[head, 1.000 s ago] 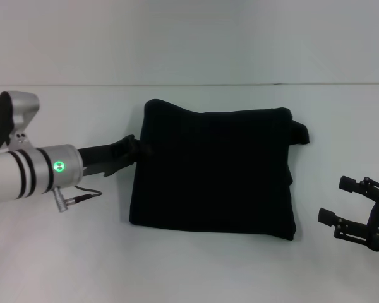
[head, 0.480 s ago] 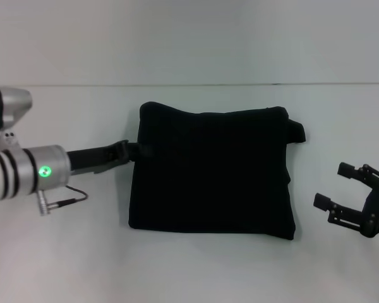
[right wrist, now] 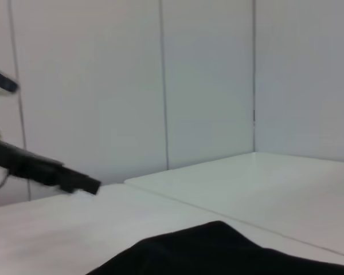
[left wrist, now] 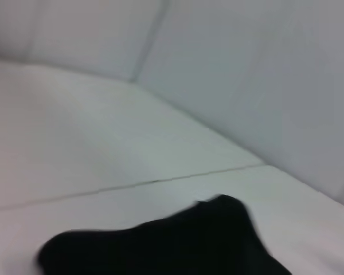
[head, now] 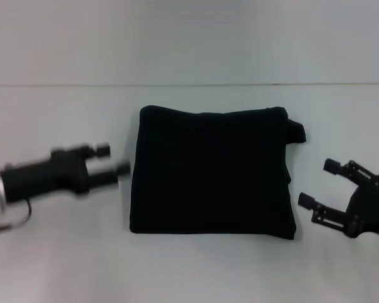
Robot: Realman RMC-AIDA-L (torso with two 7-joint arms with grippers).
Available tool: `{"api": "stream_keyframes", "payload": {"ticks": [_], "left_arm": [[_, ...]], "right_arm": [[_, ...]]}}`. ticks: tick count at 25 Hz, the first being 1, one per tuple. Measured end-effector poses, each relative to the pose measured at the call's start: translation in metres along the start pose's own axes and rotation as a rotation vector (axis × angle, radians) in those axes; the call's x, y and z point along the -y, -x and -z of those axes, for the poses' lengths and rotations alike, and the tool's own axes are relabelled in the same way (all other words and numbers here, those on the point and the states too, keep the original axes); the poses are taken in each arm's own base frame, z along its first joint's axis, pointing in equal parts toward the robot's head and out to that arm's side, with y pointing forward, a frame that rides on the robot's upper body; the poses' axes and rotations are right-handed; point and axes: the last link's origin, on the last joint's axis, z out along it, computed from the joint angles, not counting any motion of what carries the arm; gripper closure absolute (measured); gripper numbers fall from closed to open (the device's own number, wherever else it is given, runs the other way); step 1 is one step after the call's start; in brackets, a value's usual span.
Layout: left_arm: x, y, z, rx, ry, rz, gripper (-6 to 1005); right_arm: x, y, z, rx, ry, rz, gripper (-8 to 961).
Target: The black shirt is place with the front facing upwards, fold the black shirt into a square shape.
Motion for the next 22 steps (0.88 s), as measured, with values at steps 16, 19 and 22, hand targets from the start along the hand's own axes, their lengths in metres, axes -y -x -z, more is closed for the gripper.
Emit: {"api": "stream_keyframes", "payload": {"ticks": [16,19,22], "left_arm": [[-0.045,0.081,0.006,0.049,0.053,-0.076,55],[-0.044,0.078,0.005,0.045,0.056,-0.079,51],[-0.044,0.078,0.005,0.043,0.057,-0.079,50]], "right_arm": [[-0.012,-0.039,0.022,-0.137,-0.082,0.002,25],[-0.012,-0.039,0.022,-0.136,-0.08,0.004,26],[-0.013,-0.039,0.021,-0.134,-0.077,0.002,26]]}}
